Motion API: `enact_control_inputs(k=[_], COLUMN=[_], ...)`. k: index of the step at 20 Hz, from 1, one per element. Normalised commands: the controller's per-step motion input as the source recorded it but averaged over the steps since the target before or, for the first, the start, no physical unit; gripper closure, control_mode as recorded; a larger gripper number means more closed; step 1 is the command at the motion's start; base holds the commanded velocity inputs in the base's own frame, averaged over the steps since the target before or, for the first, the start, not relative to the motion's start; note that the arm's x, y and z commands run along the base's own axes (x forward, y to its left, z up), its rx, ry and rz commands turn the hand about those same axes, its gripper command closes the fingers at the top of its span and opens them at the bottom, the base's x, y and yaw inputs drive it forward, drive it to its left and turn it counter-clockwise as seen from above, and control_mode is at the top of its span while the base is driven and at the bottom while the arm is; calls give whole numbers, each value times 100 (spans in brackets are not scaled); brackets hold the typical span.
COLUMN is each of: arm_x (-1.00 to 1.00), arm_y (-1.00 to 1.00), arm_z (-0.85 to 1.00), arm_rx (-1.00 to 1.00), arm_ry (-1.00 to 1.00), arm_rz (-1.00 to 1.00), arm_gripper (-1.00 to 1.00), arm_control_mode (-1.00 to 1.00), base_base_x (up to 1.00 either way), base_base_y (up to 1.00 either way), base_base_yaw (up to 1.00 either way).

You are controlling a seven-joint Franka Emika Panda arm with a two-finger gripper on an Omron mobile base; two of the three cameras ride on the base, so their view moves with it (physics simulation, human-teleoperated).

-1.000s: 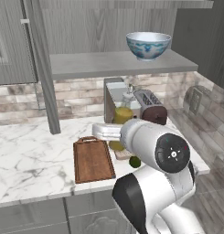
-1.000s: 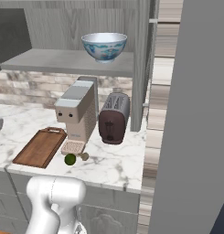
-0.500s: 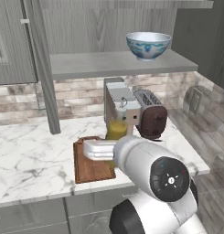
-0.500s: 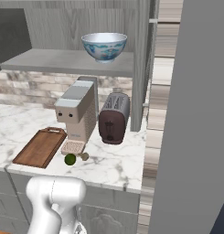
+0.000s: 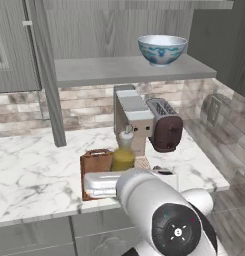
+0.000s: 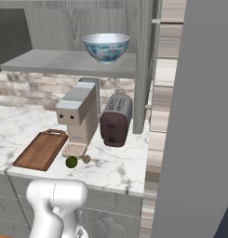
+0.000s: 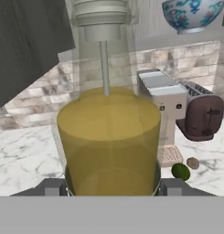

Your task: Open the cabinet. Place the bowl and condiment on the counter. Then place the lime and garlic on the cutting board.

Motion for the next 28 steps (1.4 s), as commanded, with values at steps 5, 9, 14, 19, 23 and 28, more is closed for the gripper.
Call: enact_control_inputs(k=[5, 9, 14, 19, 23, 28], arm_x=[-2, 0, 0, 0, 0, 0], arm_y=[12, 17, 22, 24, 27, 28], arm_z=[-36, -33, -33, -33, -32, -31], arm_rx=[0, 0, 0, 0, 0, 0], arm_ry=[-9, -9, -9, -8, -6, -5], arm_rz=[0, 0, 0, 0, 0, 0], arm_gripper=[100, 100, 100, 100, 100, 100], arm_control_mode=[-100, -100, -100, -100, -100, -100], base_base_x=[0, 0, 0, 0, 0, 0], base_base_y=[0, 0, 0, 0, 0, 0], base_base_yaw=[0, 0, 0, 0, 0, 0])
